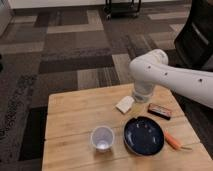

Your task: Place the pepper in the ceramic cup

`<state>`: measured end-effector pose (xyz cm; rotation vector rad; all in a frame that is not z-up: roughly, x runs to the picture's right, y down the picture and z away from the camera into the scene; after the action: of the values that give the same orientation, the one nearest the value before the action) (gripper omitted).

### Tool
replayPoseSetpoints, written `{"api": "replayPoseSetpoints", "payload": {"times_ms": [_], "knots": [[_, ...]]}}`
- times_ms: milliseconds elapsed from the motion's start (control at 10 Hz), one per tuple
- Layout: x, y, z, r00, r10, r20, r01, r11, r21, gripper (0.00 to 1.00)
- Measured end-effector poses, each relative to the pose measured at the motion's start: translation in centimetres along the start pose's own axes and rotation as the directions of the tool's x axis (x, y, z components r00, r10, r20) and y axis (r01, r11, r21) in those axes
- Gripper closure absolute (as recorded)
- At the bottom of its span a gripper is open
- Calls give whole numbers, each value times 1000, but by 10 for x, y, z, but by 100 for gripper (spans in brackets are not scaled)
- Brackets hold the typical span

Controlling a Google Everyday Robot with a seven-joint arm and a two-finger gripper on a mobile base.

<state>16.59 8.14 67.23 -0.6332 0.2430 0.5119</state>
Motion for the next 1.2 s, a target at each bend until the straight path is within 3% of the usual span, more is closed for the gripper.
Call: {"api": "replayPoseSetpoints", "payload": {"times_ms": [200,400,600,700,800,1000,1200], "knots": [[17,-2,3,999,33,9,-34,999,14,35],[36,-3,8,997,59,52,-60,998,7,35],[73,-3,25,990,94,106,-91,995,-32,35],[86,-4,29,989,106,105,-102,994,-42,35],[122,-6,39,987,145,72,-141,988,-59,35],[165,-11,43,979,202,5,-202,978,-58,35],[184,-17,43,969,245,-31,-246,969,-37,35]]}}
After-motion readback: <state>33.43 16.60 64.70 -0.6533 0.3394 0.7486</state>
